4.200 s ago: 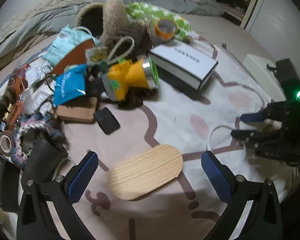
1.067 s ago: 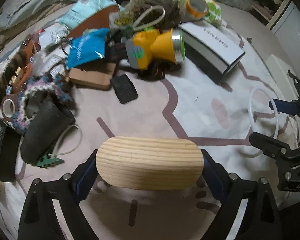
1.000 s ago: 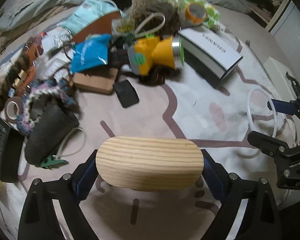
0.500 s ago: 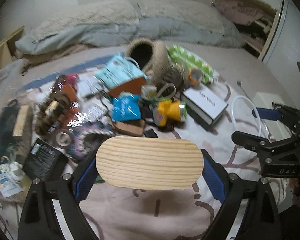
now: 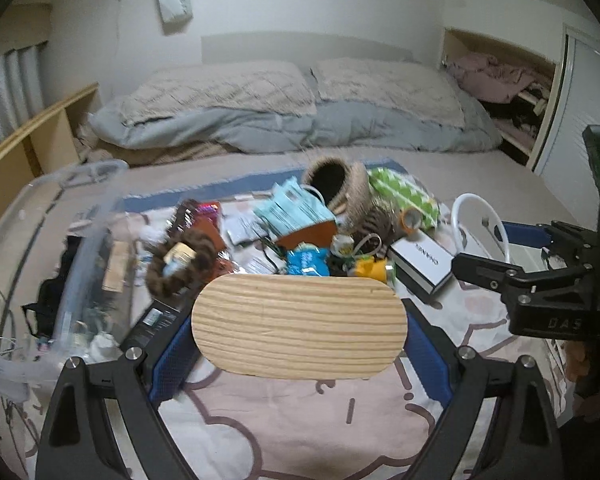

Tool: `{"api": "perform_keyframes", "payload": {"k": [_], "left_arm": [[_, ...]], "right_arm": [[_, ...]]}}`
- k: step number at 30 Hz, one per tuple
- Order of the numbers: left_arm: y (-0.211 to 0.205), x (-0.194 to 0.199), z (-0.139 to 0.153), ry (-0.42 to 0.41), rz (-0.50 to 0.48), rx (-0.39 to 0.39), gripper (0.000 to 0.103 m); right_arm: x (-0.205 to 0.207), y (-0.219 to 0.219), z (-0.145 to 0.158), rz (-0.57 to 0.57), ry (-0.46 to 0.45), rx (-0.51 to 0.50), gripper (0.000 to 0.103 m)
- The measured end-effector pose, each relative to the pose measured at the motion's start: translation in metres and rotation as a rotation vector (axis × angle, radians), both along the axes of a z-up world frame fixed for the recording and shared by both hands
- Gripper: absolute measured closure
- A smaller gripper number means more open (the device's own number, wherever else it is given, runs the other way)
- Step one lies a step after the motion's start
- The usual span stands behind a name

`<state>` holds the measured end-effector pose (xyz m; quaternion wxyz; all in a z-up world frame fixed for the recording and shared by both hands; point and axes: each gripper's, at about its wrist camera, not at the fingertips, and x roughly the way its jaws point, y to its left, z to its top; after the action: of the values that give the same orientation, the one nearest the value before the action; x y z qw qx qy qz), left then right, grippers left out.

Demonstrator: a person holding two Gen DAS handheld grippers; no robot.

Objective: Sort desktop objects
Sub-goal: 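Lift the wooden lid and white ring and carry both toward the clear bin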

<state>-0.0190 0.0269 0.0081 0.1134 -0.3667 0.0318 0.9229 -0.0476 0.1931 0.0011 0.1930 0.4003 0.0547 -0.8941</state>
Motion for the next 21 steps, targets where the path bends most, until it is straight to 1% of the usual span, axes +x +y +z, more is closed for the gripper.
{"api": "perform_keyframes", "payload": {"k": [10,15,21], "left_arm": [[-0.042,0.02,0.051,0.129,0.114,0.014,0.009],[-0.065,0.018,0.067,0.171,0.182,0.043,0.009],[-0.091,0.005,0.075,0.211,0.267,0.052,0.009]], "right_arm": [[0.008,-0.037,0.043,0.057,0.072,-0.061,0.018],[0.004,-0.059,0.06,0.091,0.102,-0.08,0.018],[-0.01,-0.088,0.076,0.128,0.127,-0.116,0.018]]}}
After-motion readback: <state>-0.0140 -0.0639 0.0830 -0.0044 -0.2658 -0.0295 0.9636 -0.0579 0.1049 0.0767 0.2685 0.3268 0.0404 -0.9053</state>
